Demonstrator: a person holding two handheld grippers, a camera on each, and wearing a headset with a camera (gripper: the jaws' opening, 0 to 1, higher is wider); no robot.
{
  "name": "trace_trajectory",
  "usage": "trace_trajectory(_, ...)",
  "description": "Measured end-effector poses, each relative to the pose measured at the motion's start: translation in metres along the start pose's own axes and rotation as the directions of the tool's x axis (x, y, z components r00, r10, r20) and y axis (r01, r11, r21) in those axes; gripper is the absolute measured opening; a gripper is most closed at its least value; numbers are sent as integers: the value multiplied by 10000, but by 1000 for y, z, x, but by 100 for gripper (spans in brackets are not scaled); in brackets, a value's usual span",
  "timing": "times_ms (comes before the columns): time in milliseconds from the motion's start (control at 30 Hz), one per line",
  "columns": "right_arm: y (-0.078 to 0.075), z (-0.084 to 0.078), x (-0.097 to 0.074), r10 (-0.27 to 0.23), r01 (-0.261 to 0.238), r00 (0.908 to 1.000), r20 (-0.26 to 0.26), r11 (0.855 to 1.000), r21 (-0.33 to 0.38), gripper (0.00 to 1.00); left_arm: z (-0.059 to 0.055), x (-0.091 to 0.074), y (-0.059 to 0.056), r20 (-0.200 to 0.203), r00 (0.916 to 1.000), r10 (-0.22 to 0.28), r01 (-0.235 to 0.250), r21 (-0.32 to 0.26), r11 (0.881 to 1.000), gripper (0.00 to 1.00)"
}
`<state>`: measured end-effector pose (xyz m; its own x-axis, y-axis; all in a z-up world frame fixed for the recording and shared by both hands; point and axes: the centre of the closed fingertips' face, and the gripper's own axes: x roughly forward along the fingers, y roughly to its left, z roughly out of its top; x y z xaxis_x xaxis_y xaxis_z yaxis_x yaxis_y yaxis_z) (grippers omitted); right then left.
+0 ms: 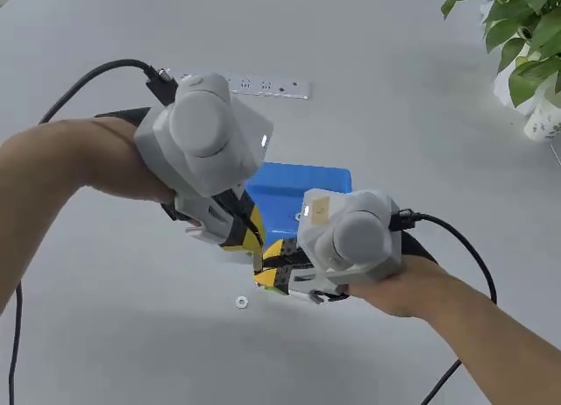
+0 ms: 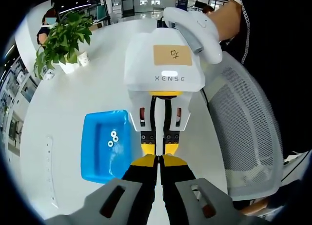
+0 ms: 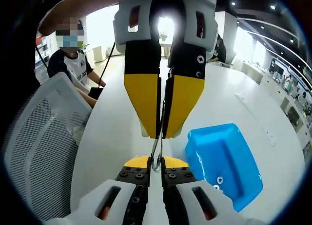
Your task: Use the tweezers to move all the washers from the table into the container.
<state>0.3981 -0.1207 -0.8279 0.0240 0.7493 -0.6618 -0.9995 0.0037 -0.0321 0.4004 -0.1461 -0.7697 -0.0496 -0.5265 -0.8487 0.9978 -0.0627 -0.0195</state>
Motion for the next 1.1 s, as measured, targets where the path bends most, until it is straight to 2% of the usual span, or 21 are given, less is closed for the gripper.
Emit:
trace_trajectory(533,-13,14,-15,-214,213,9998,-48,9994,-291,9,12,-18,9,-66,9999,154,-152,253,9996,5)
trace_trajectory(733,-22,18,-21,-333,333,9994,-5,9989,-342,9,17,-23,17,-54,9997,234,-232,363,9991,5)
trace_trajectory(1100,-45,25,-28,-575,578,9983,79,9975,-416,9,23,-32,38,-54,9992,404,-401,542,9977,5)
